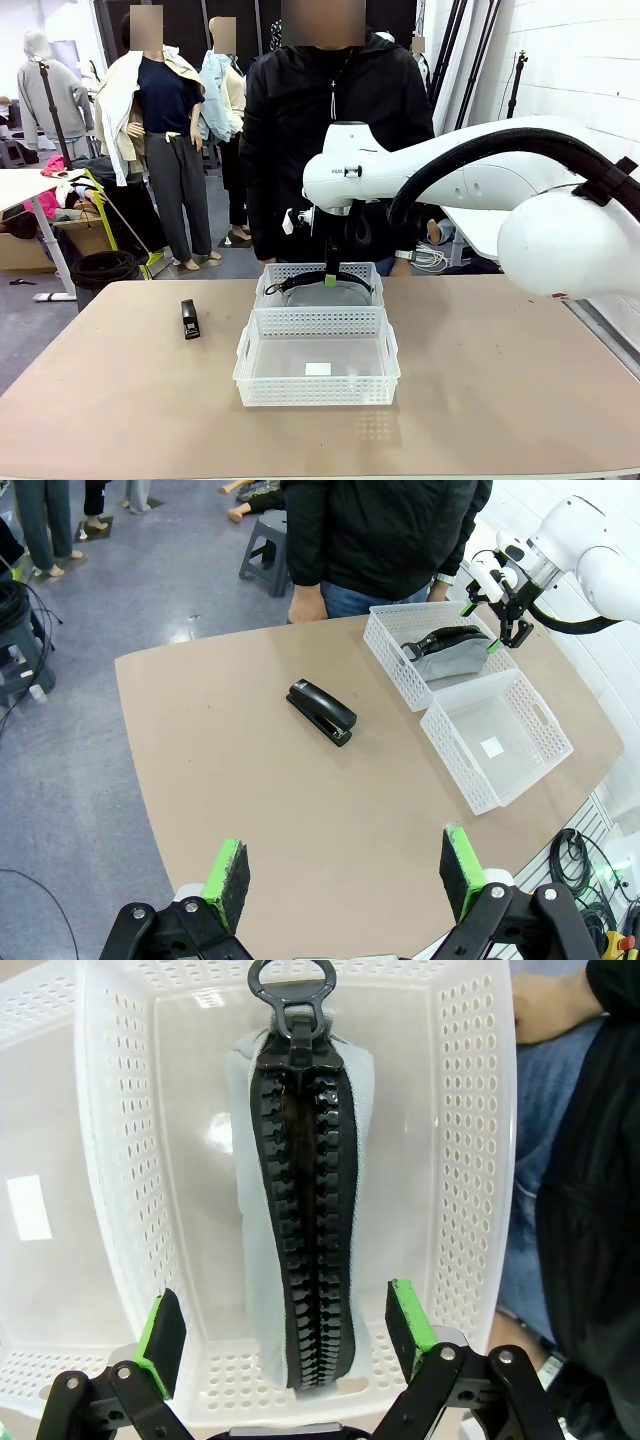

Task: Distribute items into two baskets.
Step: Pick up the Stapler that the person points to.

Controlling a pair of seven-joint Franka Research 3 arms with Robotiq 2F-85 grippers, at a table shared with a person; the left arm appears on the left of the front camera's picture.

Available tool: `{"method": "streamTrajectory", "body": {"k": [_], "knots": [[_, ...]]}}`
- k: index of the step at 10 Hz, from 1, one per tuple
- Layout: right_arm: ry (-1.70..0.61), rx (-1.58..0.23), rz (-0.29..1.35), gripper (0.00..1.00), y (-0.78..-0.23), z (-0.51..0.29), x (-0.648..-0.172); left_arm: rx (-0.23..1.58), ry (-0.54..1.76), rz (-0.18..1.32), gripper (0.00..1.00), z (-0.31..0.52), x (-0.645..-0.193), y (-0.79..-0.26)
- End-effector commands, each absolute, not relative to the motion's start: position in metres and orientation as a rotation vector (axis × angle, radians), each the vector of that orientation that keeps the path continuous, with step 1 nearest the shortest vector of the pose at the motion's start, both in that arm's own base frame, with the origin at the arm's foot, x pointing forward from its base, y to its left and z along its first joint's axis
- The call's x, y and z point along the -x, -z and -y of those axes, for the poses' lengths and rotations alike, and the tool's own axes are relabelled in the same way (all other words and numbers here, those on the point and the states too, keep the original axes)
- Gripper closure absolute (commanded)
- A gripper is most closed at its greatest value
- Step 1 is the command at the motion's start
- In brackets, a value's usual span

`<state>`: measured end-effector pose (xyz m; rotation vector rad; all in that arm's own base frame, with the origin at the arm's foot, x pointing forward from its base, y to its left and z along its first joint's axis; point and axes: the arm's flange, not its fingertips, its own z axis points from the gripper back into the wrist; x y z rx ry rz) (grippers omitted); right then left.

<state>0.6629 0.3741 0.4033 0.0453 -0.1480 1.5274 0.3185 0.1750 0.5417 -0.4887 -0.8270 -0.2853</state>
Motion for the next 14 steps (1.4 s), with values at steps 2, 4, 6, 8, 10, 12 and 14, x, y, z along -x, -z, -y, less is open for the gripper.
{"method": "streamTrajectory", "body": {"k": [2,4,6,8,10,12,14], "knots": [[-1.508,-0.053,0.181,0.0,-0.433,-0.358,-0.645,0.498,0.282,0.841,0.0,-0.176,-0.319,-0.541],[-1.465,-0.068,0.243,0.0,-0.478,-0.326,-0.608,0.498,0.282,0.841,0.0,-0.176,-0.319,-0.541],[-1.416,-0.132,0.264,0.0,-0.497,-0.289,-0.578,0.498,0.282,0.841,0.0,-0.176,-0.319,-0.541],[-1.351,-0.169,0.312,0.0,-0.513,-0.239,-0.553,0.498,0.282,0.841,0.0,-0.176,-0.319,-0.541],[-1.273,-0.174,0.366,0.0,-0.528,-0.188,-0.513,0.498,0.282,0.841,0.0,-0.176,-0.319,-0.541],[-1.184,-0.186,0.408,0.0,-0.55,-0.126,-0.488,0.498,0.282,0.841,0.0,-0.176,-0.319,-0.541],[-1.136,-0.279,0.5,0.0,-0.552,-0.094,-0.448,0.498,0.282,0.841,0.0,-0.176,-0.319,-0.541]]}}
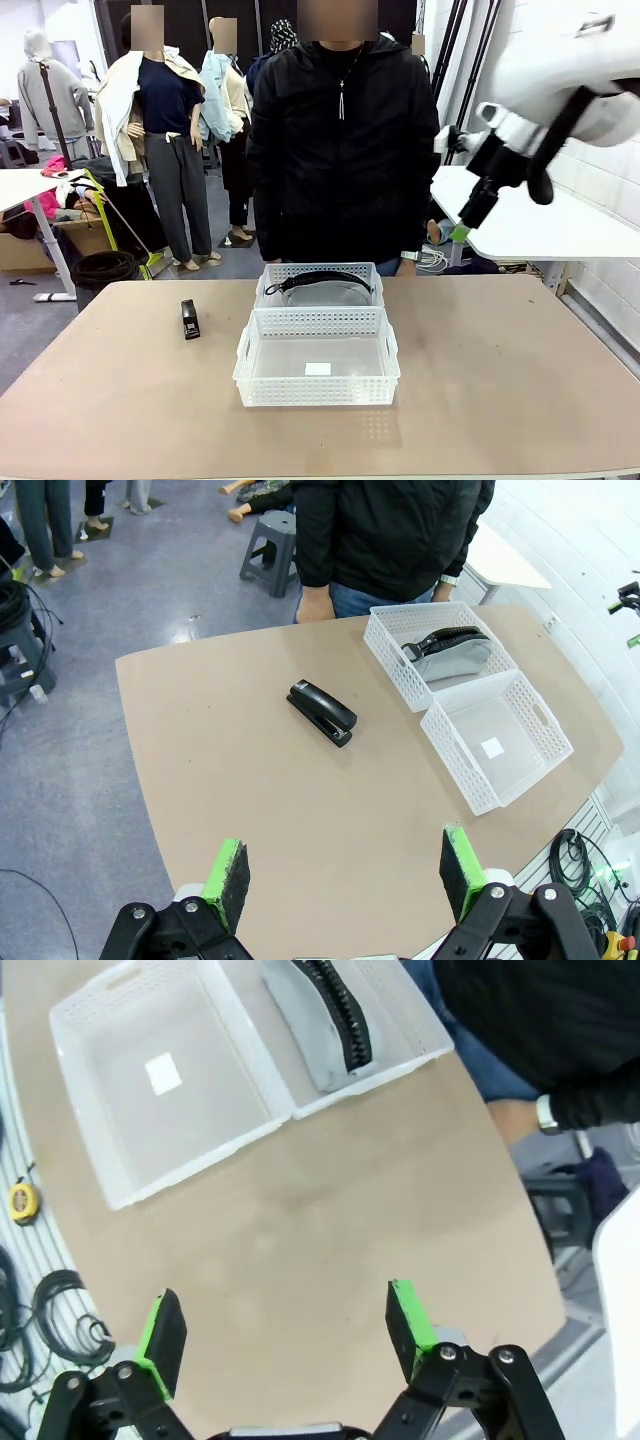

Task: Distribute items into two baskets.
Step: Pick up the Stapler that the person points to.

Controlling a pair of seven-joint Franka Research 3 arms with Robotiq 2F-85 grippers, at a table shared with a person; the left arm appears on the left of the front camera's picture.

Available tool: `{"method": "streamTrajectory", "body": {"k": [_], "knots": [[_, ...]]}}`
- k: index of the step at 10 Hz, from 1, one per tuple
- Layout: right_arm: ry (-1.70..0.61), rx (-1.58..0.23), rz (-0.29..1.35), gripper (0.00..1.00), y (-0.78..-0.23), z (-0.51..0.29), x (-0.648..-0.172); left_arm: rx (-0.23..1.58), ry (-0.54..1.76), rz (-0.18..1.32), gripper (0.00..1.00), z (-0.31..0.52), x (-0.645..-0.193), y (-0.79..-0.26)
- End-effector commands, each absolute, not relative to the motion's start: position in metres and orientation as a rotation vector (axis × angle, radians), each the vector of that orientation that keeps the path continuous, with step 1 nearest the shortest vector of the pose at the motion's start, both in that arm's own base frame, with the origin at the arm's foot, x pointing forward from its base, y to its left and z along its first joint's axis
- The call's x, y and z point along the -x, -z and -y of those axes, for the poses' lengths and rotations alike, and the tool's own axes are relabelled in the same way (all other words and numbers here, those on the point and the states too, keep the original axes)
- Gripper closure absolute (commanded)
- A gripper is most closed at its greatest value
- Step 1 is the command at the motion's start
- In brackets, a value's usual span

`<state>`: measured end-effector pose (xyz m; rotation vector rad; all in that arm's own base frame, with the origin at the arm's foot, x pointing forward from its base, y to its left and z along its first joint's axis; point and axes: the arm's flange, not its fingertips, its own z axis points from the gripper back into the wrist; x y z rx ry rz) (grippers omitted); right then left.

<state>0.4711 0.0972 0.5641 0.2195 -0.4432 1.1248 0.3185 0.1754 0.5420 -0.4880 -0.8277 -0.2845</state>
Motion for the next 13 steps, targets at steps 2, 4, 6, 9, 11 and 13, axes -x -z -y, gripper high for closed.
{"method": "streamTrajectory", "body": {"k": [2,4,6,9,11,13], "knots": [[-1.08,-0.378,0.548,0.0,-0.533,-0.058,-0.407,0.498,0.282,0.841,0.0,-0.176,-0.319,-0.541],[-1.017,-0.49,0.625,0.0,-0.511,-0.026,-0.373,0.498,0.282,0.841,0.0,-0.176,-0.319,-0.541],[-0.884,-0.585,0.727,0.0,-0.481,0.015,-0.345,0.498,0.282,0.841,0.0,-0.176,-0.319,-0.541],[-0.837,-0.66,0.79,0.0,-0.469,0.05,-0.337,0.498,0.282,0.841,0.0,-0.176,-0.319,-0.541],[-0.857,-0.692,0.815,0.0,-0.482,0.059,-0.356,0.498,0.282,0.841,0.0,-0.176,-0.319,-0.541],[-0.9,-0.703,0.784,0.0,-0.498,0.055,-0.377,0.498,0.282,0.841,0.0,-0.176,-0.319,-0.541]]}}
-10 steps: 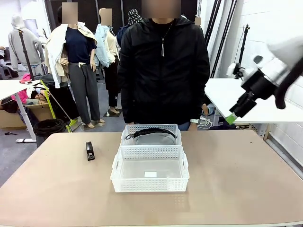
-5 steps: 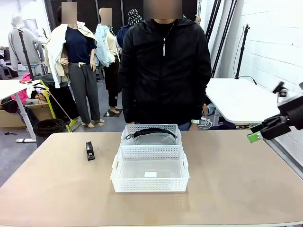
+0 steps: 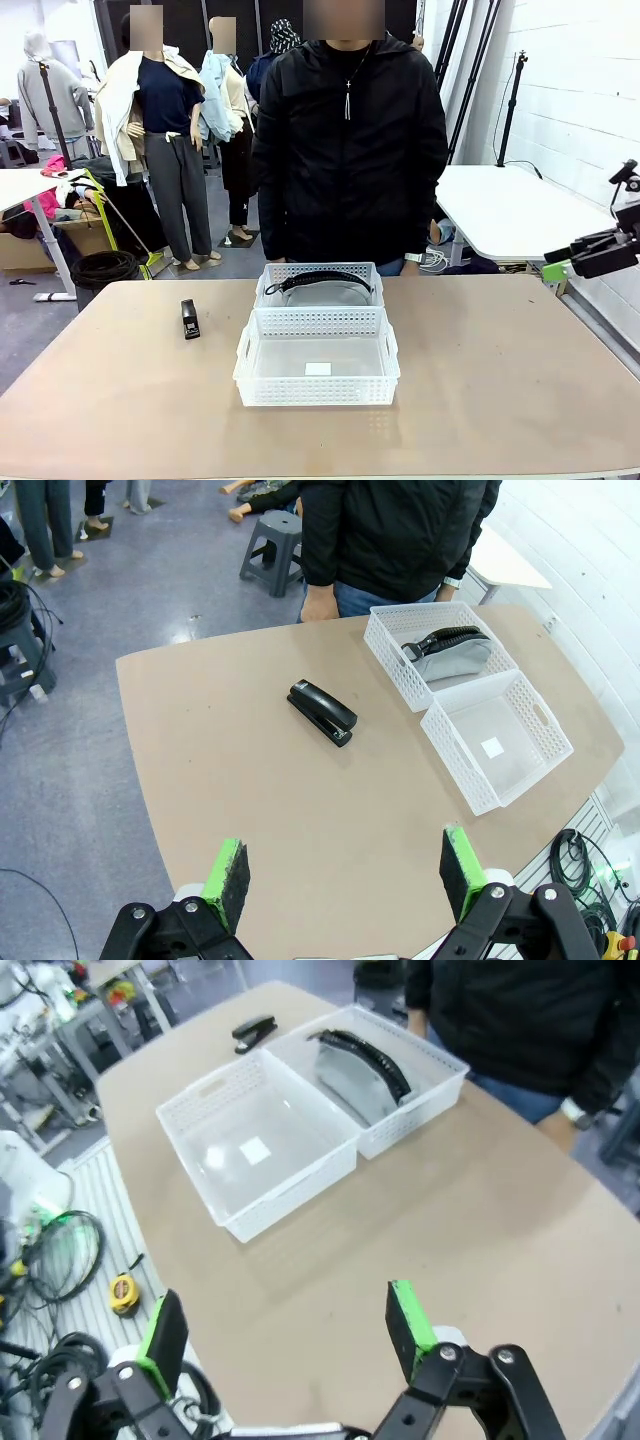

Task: Distribute items into two baskets.
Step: Pick up the Stapler that the person points to.

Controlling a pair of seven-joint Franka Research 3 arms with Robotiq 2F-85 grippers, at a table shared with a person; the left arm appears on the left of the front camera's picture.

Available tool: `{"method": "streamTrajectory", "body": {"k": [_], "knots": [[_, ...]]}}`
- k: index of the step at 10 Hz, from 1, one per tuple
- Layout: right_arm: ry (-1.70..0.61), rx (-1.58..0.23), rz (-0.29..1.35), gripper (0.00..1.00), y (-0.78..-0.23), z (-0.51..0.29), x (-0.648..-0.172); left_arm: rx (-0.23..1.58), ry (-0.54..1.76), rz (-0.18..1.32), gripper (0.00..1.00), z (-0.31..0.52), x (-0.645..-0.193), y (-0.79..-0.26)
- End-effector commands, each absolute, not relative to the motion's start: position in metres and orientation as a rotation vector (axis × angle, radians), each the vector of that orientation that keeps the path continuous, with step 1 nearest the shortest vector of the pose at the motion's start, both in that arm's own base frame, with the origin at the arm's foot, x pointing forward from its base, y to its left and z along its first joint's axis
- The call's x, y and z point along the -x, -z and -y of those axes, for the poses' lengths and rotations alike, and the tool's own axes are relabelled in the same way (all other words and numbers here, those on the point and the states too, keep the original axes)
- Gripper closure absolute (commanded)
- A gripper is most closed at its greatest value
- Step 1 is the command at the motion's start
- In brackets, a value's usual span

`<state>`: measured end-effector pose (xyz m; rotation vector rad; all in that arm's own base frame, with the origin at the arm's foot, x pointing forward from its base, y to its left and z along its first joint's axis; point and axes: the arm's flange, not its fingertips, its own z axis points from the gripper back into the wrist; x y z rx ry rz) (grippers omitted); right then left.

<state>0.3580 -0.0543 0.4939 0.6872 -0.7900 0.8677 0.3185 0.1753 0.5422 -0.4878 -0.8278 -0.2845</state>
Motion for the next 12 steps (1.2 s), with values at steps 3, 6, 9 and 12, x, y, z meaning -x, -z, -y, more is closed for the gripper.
{"method": "streamTrajectory", "body": {"k": [3,6,9,12], "knots": [[-0.868,-0.687,0.79,0.0,-0.494,0.054,-0.358,0.498,0.282,0.841,0.0,-0.176,-0.319,-0.541],[-0.868,-0.687,0.79,0.0,-0.494,0.054,-0.358,0.498,0.282,0.841,0.0,-0.176,-0.319,-0.541],[-0.868,-0.687,0.79,0.0,-0.494,0.054,-0.358,0.498,0.282,0.841,0.0,-0.176,-0.319,-0.541],[-0.868,-0.687,0.79,0.0,-0.494,0.054,-0.358,0.498,0.282,0.841,0.0,-0.176,-0.319,-0.541]]}}
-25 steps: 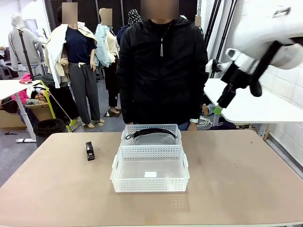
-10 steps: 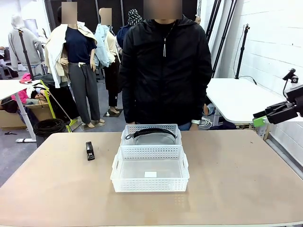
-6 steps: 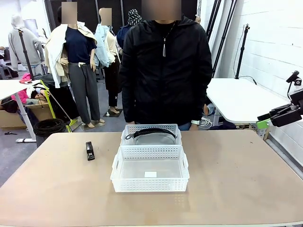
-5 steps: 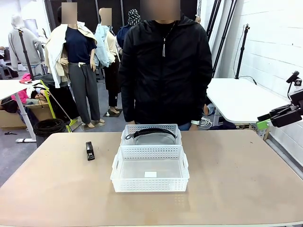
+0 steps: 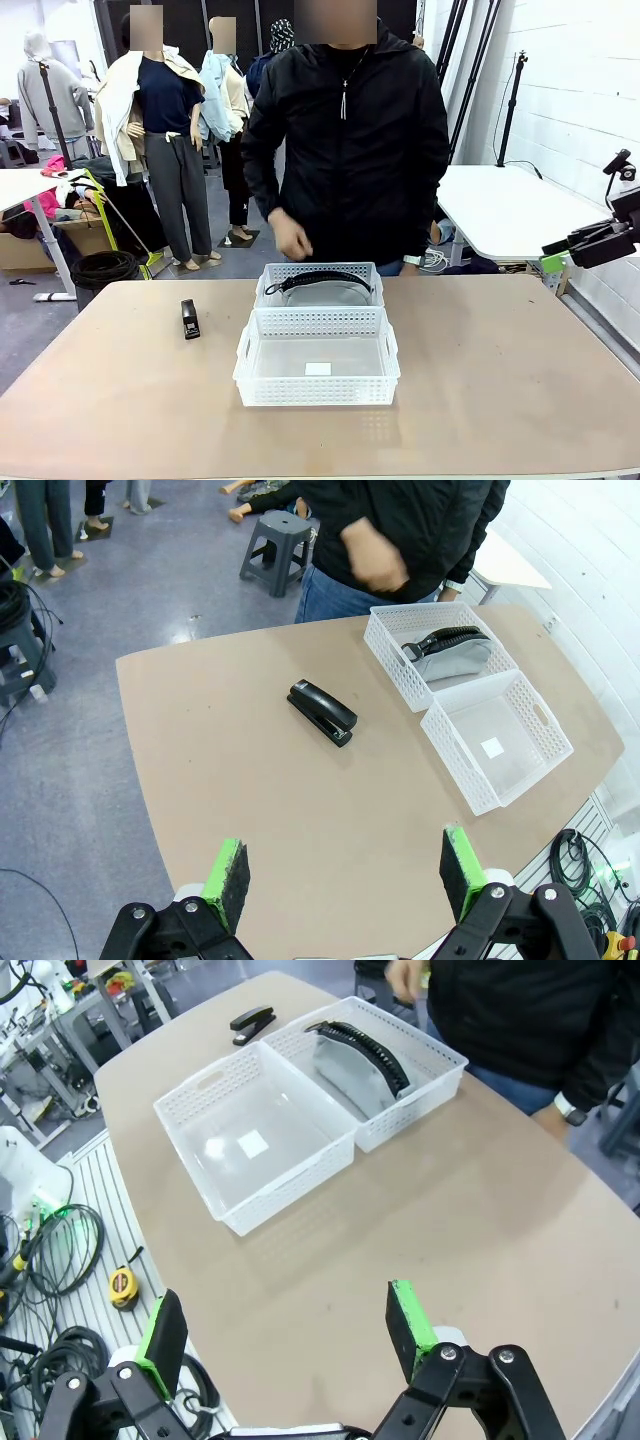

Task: Distribute items into two baskets.
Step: Pick up the Stapler that the person points to.

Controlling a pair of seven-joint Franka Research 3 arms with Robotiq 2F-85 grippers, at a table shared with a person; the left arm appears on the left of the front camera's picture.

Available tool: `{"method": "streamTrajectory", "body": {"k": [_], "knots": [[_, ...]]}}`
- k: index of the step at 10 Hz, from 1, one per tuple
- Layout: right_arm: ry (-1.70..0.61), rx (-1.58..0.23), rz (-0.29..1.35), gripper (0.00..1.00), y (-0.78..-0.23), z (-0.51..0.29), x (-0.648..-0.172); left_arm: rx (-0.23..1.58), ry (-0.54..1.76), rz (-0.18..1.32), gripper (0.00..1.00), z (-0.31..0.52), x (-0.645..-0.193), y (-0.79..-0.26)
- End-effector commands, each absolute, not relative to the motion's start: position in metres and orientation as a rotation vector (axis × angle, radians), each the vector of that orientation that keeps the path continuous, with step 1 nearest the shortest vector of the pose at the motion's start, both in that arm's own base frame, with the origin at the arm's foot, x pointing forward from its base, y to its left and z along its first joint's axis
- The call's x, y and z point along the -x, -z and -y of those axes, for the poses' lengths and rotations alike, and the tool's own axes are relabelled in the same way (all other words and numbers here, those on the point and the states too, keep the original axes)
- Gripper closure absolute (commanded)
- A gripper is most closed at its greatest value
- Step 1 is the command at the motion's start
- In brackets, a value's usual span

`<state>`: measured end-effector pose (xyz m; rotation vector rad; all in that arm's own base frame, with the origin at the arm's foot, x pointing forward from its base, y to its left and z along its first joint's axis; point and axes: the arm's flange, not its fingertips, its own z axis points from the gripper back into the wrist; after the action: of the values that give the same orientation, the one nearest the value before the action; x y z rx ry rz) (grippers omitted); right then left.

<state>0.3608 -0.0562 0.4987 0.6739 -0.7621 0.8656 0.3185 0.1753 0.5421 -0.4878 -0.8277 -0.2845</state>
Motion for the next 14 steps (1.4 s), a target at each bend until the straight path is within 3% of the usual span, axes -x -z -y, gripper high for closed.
{"method": "streamTrajectory", "body": {"k": [1,14], "knots": [[-0.868,-0.687,0.79,0.0,-0.4939,0.0543,-0.358,0.498,0.282,0.841,0.0,-0.176,-0.3188,-0.5413],[-0.868,-0.687,0.79,0.0,-0.4939,0.0543,-0.358,0.498,0.282,0.841,0.0,-0.176,-0.3188,-0.5413]]}}
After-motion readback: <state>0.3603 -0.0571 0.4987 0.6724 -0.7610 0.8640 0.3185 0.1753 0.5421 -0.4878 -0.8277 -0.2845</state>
